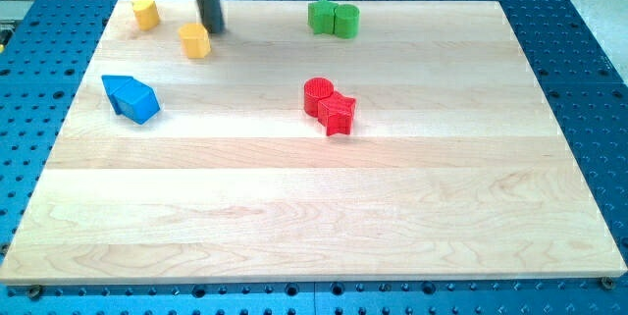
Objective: Place the yellow hexagon below the yellow heart
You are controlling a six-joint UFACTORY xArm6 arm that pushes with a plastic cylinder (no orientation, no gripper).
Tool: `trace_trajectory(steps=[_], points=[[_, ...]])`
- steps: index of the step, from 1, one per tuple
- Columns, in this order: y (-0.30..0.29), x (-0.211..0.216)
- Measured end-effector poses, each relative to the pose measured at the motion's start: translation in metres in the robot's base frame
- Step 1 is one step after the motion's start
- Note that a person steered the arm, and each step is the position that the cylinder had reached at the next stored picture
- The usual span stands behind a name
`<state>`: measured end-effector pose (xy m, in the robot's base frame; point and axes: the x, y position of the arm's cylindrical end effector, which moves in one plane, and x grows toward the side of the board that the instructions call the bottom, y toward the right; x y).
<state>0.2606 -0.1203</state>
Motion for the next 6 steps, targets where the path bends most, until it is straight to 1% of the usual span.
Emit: trace_trajectory(steps=[1, 2, 3, 5, 6], points=[[-0.010, 0.038], [-0.038, 0.021], [-0.062, 0.018], [-0.081, 0.018], [-0.083, 0.039]])
